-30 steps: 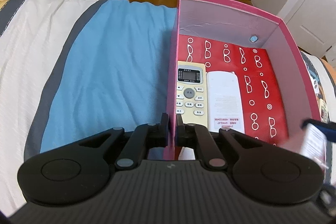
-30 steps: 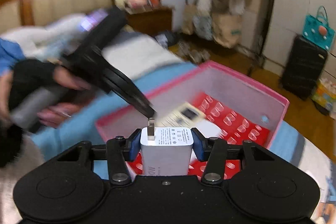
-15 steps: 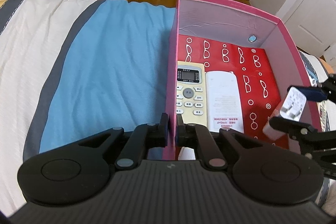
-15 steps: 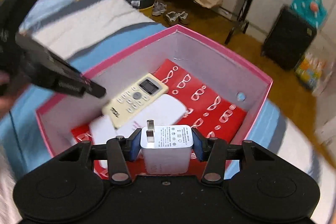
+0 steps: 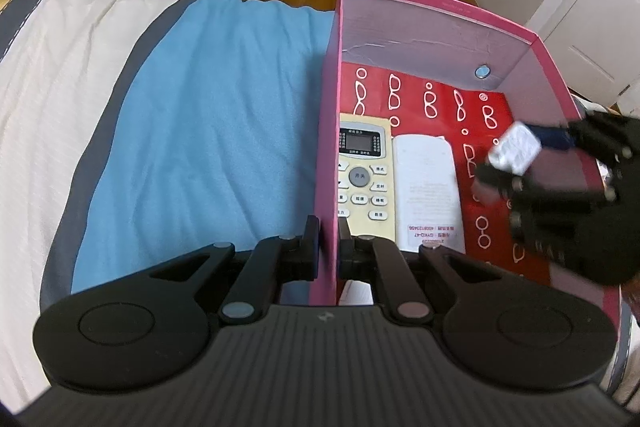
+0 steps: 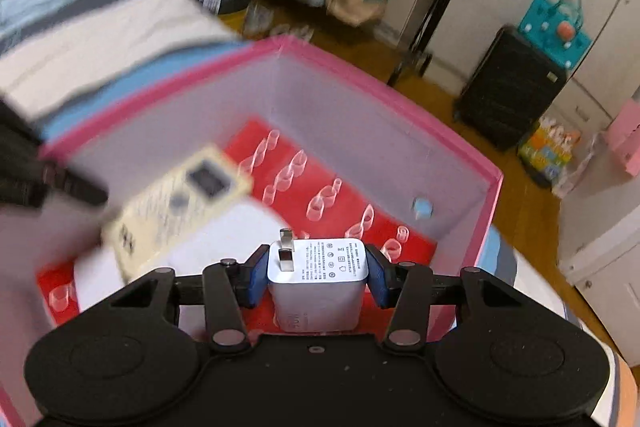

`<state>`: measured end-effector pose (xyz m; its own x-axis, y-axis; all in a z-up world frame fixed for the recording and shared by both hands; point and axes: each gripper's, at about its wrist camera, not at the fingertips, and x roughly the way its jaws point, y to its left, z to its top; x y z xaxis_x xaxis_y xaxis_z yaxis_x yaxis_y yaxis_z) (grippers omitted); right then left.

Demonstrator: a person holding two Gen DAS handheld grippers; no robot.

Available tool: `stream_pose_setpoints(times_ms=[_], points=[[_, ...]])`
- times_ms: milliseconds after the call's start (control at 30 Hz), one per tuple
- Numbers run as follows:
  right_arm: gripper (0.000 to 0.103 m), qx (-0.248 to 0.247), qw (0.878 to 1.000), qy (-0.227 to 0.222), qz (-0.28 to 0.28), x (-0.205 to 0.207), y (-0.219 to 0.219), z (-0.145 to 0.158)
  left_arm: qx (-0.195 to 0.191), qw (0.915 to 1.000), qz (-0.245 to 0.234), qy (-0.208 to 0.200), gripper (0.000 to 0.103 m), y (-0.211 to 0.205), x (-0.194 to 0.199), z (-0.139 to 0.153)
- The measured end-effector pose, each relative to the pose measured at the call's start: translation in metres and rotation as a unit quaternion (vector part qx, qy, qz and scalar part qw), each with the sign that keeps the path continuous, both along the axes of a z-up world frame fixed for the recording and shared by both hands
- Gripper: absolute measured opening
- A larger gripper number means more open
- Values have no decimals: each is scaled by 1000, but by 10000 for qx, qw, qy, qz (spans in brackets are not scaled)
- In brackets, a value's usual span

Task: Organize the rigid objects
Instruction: 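Carry the white wall charger into the pink box and open the right gripper, then grasp the white cube charger on the bed with the right gripper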

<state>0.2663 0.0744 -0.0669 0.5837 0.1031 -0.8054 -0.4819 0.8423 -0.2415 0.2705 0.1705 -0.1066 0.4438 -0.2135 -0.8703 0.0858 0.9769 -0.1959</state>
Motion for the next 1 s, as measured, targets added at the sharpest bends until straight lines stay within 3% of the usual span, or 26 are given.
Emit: stream_pose_setpoints(times_ms=[233, 400, 600, 833, 1000], points=[[54, 66, 9985, 476, 258, -17, -6, 11, 50, 9999, 22, 108, 6, -1, 2, -4], [53, -190, 9974, 453, 527, -38, -5, 10, 68, 9999, 19, 108, 6, -2, 1, -4], [62, -188, 9978, 255, 581, -64, -9, 23, 66, 9999, 29, 144, 6, -1, 2, -5], [61, 858, 9946, -325, 480, -96, -57, 68, 41, 9999, 68, 151, 6, -1, 1, -5], [61, 1452, 9892, -165, 117, -99, -114, 88, 120, 9998, 73, 134, 5, -4, 1, -4]])
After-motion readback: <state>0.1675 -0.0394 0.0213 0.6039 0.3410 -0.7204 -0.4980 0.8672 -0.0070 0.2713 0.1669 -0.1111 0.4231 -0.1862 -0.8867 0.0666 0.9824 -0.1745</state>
